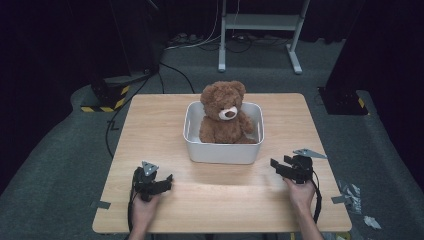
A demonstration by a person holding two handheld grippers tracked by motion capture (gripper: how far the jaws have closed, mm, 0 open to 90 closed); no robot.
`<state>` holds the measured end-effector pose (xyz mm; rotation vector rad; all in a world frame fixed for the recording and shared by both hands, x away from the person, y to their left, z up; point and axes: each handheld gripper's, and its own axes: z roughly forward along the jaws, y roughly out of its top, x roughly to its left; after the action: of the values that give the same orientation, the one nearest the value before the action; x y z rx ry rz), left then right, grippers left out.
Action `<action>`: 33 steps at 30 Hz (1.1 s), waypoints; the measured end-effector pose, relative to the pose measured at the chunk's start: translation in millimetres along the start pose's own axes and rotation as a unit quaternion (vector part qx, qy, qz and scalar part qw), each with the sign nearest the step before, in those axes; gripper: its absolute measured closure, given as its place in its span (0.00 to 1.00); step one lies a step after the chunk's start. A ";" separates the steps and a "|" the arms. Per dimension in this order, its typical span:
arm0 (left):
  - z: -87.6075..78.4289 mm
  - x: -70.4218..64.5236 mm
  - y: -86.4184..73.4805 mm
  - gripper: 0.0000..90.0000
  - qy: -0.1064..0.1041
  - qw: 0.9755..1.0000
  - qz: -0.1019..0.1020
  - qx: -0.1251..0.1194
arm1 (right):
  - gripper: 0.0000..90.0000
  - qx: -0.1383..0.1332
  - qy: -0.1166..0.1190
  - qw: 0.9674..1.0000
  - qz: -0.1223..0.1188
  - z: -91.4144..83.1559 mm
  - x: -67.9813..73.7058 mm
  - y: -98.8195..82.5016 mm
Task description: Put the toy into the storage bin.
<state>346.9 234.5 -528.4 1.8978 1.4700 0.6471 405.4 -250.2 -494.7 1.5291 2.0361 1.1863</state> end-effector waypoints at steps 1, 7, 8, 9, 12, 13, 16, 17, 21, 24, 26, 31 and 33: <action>0.0 0.0 0.0 0.21 0.000 1.000 0.000 0.000 | 0.38 0.002 -0.004 1.000 0.000 0.7 0.6 -0.1; -0.1 0.3 0.0 0.21 0.000 1.000 0.002 0.001 | 0.38 0.012 -0.016 1.000 -0.009 6.3 1.6 -1.1; -0.1 0.2 0.0 0.21 0.000 1.000 0.002 0.001 | 0.38 0.013 -0.018 1.000 -0.011 7.3 1.5 -1.3; -0.1 0.2 0.0 0.21 -0.001 1.000 0.002 0.001 | 0.38 0.015 -0.021 1.000 -0.011 8.1 1.8 -1.5; -0.1 0.3 0.0 0.21 -0.001 1.000 0.002 0.001 | 0.38 0.023 -0.035 0.999 -0.027 11.6 4.6 -2.1; -0.1 0.2 0.0 0.21 -0.001 1.000 0.001 0.001 | 0.38 0.026 -0.040 0.998 -0.036 12.8 5.5 -2.4; -0.1 0.2 0.0 0.21 0.000 1.000 0.002 0.001 | 0.38 0.031 -0.050 0.997 -0.047 16.0 7.7 -2.7; -0.1 0.2 0.0 0.21 -0.001 1.000 0.001 0.001 | 0.38 0.033 -0.053 0.997 -0.047 16.6 8.6 -2.7; -0.1 0.3 0.0 0.21 -0.001 1.000 0.002 0.001 | 0.38 0.039 -0.056 0.996 -0.053 19.6 9.8 -3.1; -0.1 0.2 0.0 0.21 -0.001 1.000 0.002 0.001 | 0.38 0.039 -0.061 0.996 -0.056 22.1 9.9 -4.0; -0.1 0.2 0.0 0.21 -0.001 1.000 0.002 0.001 | 0.38 0.038 -0.065 0.996 -0.055 24.0 10.8 -4.8; -0.1 0.2 0.0 0.21 -0.001 1.000 0.002 0.001 | 0.38 0.049 -0.070 0.995 -0.058 27.8 10.8 -6.5; -0.1 0.2 0.0 0.21 -0.001 1.000 0.002 0.001 | 0.38 0.048 -0.073 0.994 -0.060 29.5 10.7 -7.4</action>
<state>346.8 234.8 -528.4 1.9020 1.4679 0.6461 417.0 -228.7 -515.8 1.4671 2.0816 0.9155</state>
